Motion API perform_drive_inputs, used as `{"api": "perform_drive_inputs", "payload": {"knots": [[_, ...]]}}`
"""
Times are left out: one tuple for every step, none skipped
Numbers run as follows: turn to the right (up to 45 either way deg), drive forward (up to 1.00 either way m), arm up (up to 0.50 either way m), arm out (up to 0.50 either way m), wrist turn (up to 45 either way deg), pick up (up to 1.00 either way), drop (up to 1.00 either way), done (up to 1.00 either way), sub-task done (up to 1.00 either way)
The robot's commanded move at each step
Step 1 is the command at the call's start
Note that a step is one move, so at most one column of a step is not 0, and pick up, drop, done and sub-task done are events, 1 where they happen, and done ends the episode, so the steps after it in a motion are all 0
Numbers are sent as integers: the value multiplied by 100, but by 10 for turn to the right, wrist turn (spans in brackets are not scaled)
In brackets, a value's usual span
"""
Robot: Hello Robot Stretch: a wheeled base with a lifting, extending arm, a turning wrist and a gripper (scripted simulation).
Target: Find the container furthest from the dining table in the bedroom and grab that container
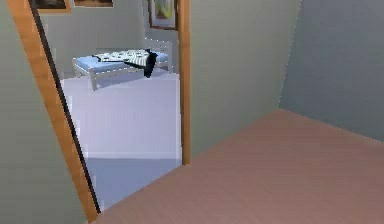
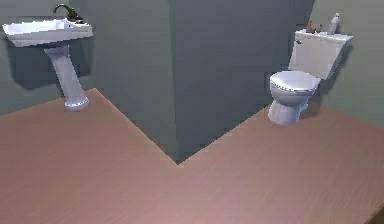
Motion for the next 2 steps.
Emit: {"api": "perform_drive_inputs", "payload": {"knots": [[-90,0,0,0,0,0,0,0,0],[0,95,0,0,0,0,0,0,0]]}}
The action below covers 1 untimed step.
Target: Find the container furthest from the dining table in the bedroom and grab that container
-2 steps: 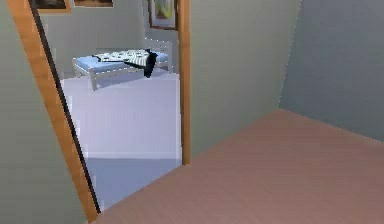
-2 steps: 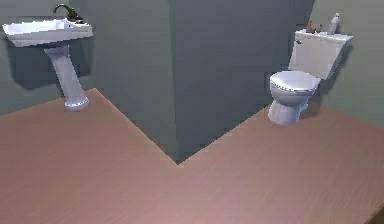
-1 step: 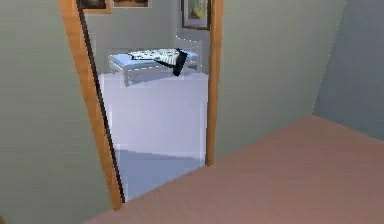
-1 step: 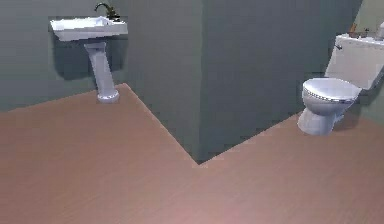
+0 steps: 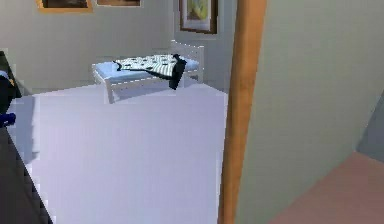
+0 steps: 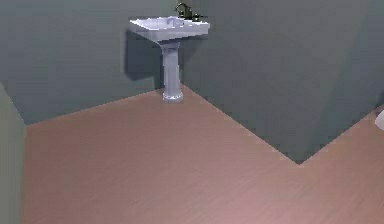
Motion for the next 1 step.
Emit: {"api": "perform_drive_inputs", "payload": {"knots": [[-60,0,0,0,0,0,0,0,0]]}}
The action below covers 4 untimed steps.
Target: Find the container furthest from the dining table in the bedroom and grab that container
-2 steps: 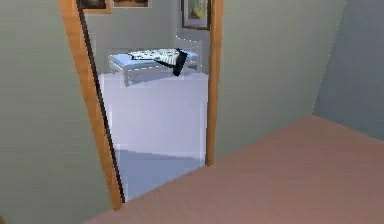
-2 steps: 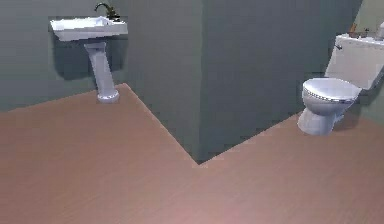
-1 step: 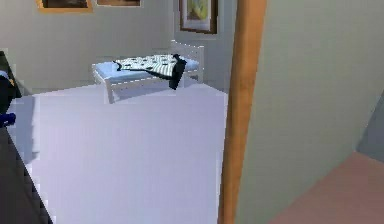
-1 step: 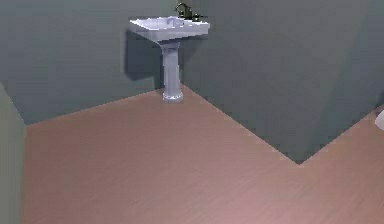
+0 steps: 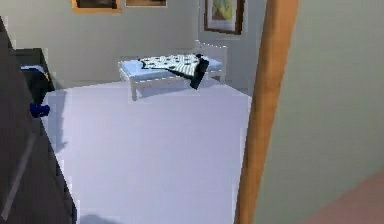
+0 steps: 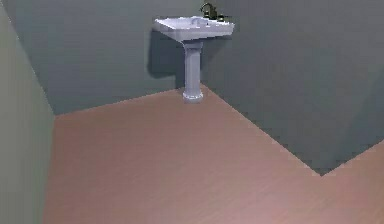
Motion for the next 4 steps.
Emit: {"api": "perform_drive_inputs", "payload": {"knots": [[0,50,0,0,0,0,0,0,0],[-270,0,0,0,0,0,0,0,0],[0,90,0,0,0,0,0,0,0],[-450,0,0,0,0,0,0,0,0]]}}
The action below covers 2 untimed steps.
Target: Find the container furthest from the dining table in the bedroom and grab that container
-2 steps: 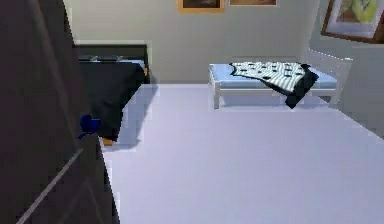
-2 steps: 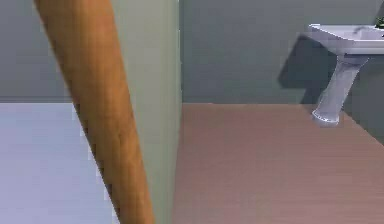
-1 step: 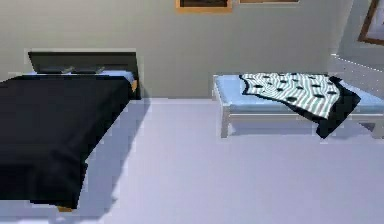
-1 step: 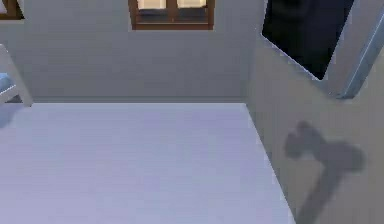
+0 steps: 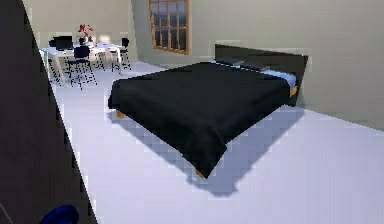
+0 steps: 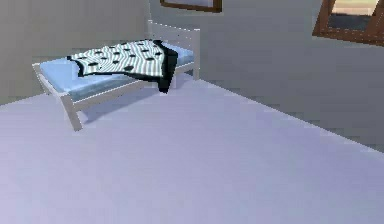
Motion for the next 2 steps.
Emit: {"api": "perform_drive_inputs", "payload": {"knots": [[-30,0,0,0,0,0,0,0,0],[450,0,0,0,0,0,0,0,0]]}}
